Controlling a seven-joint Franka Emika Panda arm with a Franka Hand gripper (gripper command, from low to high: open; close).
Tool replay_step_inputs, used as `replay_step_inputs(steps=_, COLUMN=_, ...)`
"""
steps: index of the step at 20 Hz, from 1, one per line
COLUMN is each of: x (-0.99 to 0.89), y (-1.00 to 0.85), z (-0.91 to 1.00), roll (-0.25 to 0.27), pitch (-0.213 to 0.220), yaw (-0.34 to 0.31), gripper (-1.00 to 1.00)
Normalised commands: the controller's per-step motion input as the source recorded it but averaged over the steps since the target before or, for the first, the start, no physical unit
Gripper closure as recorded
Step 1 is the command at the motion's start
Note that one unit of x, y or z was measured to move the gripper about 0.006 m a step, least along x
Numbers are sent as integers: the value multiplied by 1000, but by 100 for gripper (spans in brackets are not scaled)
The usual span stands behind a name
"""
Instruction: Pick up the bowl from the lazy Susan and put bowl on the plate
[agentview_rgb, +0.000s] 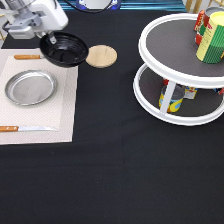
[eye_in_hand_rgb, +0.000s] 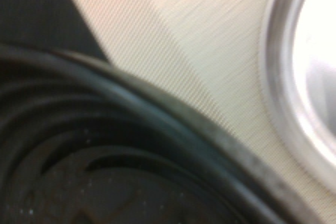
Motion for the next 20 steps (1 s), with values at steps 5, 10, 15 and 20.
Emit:
replay_step_inputs(steps=5, x=-74, y=-354, z=57, roll=-8, pitch=-124, yaw=-242, gripper=100)
replay_step_inputs(steps=10, x=-123, y=-204, z=-538, roll=-30, pitch=-28, yaw=-306, gripper=100)
replay_step_inputs(steps=15, x=-252, y=-121, z=-462, roll=-17, pitch=0, yaw=-327, gripper=100)
replay_step_inputs(steps=20, x=-202, y=-162, z=-105, roll=0, pitch=0, yaw=-321, gripper=100)
